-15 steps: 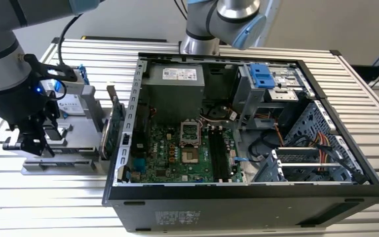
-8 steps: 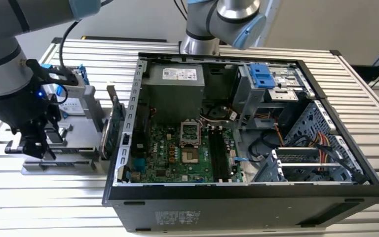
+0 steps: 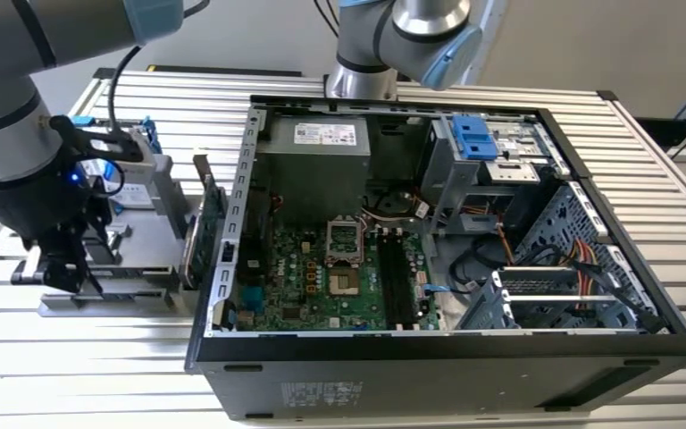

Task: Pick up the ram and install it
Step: 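Pick up the ram and move it above insertion slot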

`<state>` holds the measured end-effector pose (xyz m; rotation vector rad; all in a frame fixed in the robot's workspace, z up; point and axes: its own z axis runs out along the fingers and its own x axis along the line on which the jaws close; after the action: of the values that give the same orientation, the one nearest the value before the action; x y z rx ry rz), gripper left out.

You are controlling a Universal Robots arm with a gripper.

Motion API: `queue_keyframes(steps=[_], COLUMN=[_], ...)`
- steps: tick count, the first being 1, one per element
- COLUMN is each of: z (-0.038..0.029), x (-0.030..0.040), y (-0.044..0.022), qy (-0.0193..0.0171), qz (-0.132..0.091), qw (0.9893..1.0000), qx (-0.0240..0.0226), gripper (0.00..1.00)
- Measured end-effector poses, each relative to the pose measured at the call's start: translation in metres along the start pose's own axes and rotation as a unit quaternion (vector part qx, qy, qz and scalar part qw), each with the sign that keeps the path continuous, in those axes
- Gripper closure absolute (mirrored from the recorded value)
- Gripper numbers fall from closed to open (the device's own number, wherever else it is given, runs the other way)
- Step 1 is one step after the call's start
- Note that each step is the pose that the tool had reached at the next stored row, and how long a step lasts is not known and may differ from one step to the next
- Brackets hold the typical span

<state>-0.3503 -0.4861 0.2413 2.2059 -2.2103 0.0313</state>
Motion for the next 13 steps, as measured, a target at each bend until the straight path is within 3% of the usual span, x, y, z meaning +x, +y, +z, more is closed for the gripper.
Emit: queue_keyframes(steps=[13], z=[0.0104], x=[0.0035], y=[0.0], qy=[0.0], qz=[0.0], qw=[1.0], qx=[0.0], gripper=[0.0])
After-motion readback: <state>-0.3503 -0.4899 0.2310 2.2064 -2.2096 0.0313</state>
